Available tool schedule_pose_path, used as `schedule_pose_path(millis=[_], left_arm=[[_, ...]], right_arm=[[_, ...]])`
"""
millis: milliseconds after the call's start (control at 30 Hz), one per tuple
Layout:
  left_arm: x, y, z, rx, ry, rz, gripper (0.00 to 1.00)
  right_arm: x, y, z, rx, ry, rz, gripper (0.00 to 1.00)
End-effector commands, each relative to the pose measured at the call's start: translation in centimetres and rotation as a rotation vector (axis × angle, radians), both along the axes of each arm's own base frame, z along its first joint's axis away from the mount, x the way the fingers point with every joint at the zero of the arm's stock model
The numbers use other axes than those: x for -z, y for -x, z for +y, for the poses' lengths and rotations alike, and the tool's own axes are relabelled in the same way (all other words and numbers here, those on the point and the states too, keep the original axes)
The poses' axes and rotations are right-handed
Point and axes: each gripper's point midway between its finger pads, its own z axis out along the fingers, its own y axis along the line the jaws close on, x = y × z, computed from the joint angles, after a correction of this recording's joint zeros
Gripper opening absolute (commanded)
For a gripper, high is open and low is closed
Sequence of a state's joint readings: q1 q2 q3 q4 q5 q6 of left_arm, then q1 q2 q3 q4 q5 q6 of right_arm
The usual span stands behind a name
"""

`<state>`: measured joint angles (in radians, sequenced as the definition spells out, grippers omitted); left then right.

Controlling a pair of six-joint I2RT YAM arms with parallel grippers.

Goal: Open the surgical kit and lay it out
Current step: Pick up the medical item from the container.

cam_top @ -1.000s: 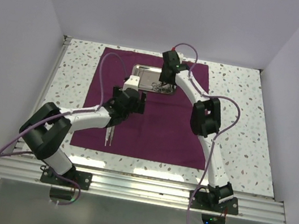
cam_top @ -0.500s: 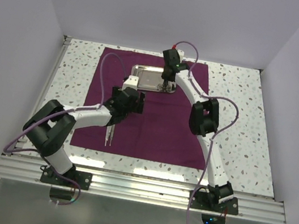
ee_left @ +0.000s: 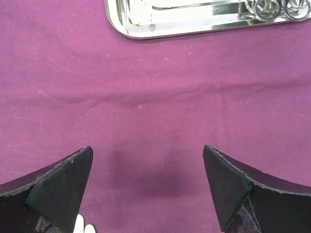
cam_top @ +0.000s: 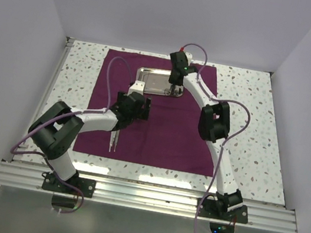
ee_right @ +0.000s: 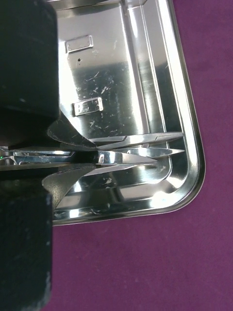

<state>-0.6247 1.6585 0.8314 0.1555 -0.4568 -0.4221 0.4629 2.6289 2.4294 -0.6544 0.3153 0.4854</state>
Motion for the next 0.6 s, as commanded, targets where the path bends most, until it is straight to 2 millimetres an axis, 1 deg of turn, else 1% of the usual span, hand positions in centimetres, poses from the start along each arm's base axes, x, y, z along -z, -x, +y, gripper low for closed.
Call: schedule_pose_path(millis=[0, 33, 67, 133, 167, 300, 333, 367, 400, 433, 467, 500, 533, 567], left_arm=[[-1.9, -1.5, -0.4, -0.001, 0.022, -0.061, 0.99], [-2.0, -1.5, -0.4, -0.004, 0.022, -0.064, 0.99], [-2.1, -1.5, -0.4, -0.005, 0.025, -0.066, 1.0], [-2.2, -1.6, -0.3, -0.008, 0.024, -0.068, 0.99], [-2.3, -1.5, -0.2, -0.01, 0.025, -0.068, 0.99], [-2.8, -1.7, 0.3, -0.023, 0.025, -0.076, 0.99], [-3.2, -1.9, 0.4, -0.027, 0.026, -0.083, 0.99], [-3.2, -1.9, 0.7, -0.033, 0.02, -0.08, 0.99], [-3.5, -2.1, 1.2, -0.048, 0.018, -0.086, 0.99], [-4.1, -2.4, 1.4, -0.057, 0.023, -0.096, 0.99], [-4.3, -2.5, 1.9, -0.067, 0.023, -0.099, 0.99], [-4.7, -2.8, 2.6, -0.087, 0.029, -0.106, 0.99], [-5.3, -2.9, 2.9, -0.097, 0.039, -0.117, 0.99], [-5.5, -3.2, 3.6, -0.113, 0.046, -0.121, 0.99]], right_arm=[[-6.9, -0.4, 0.4, -0.013, -0.044, -0.111, 0.0], [-8.1, -0.2, 0.6, -0.022, -0.052, -0.13, 0.0], [-8.1, 0.0, 0.7, -0.026, -0.05, -0.128, 0.0], [-9.6, 0.0, 1.1, -0.039, -0.061, -0.16, 0.0], [-9.4, 0.2, 1.2, -0.045, -0.058, -0.158, 0.0], [-10.4, 1.1, 2.0, -0.062, -0.081, -0.155, 0.0], [-9.4, 1.9, 2.1, -0.064, -0.082, -0.128, 0.0], [-10.8, 2.5, 2.4, -0.072, -0.098, -0.144, 0.0], [-11.1, 3.3, 3.5, -0.091, -0.108, -0.158, 0.0], [-9.3, 4.8, 3.6, -0.096, -0.095, -0.118, 0.0], [-10.8, 5.9, 4.1, -0.107, -0.115, -0.139, 0.0], [-11.4, 7.1, 5.6, -0.131, -0.131, -0.158, 0.0], [-9.1, 9.1, 5.6, -0.13, -0.119, -0.11, 0.0], [-8.7, 10.3, 5.9, -0.134, -0.12, -0.104, 0.0]])
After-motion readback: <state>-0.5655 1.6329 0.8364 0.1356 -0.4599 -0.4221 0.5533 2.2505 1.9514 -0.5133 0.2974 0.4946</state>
